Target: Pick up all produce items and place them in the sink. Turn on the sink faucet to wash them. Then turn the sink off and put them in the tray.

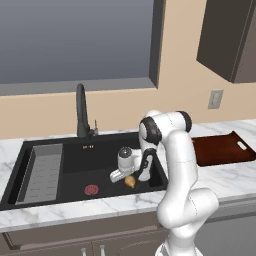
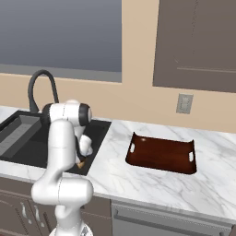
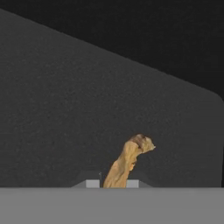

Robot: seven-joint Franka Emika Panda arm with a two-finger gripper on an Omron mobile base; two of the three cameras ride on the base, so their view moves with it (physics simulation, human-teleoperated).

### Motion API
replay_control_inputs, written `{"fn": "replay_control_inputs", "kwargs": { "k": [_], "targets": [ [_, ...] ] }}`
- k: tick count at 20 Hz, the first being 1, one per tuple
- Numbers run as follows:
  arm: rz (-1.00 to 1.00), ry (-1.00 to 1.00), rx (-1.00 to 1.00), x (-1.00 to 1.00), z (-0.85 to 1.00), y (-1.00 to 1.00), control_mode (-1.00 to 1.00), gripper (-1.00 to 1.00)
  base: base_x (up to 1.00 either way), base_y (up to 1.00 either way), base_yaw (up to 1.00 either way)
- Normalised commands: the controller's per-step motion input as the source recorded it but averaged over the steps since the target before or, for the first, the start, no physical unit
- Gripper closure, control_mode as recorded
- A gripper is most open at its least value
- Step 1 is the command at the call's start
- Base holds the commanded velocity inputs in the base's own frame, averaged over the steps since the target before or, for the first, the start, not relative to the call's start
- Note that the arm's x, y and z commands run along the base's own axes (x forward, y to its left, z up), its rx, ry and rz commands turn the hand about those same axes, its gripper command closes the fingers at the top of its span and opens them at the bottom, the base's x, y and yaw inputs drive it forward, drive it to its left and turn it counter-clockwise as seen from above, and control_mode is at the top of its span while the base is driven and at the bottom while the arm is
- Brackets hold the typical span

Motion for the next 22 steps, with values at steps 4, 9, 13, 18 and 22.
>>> {"fn": "replay_control_inputs", "kwargs": {
  "k": [4,9,13,18,22],
  "targets": [
    [-0.02,0.00,0.00,0.00,0.57,-0.03,-1.00,1.00,0.00,0.00,0.00],
    [-0.01,0.00,0.00,0.00,0.76,0.00,-1.00,1.00,0.00,0.00,0.00],
    [-0.02,0.00,0.00,0.00,0.89,0.00,-1.00,1.00,0.00,0.00,0.00],
    [-0.05,0.01,0.00,0.00,0.88,-0.06,-1.00,1.00,0.00,0.00,0.00],
    [-0.07,0.01,0.00,0.00,0.90,-0.09,-1.00,1.00,0.00,0.00,0.00]
  ]
}}
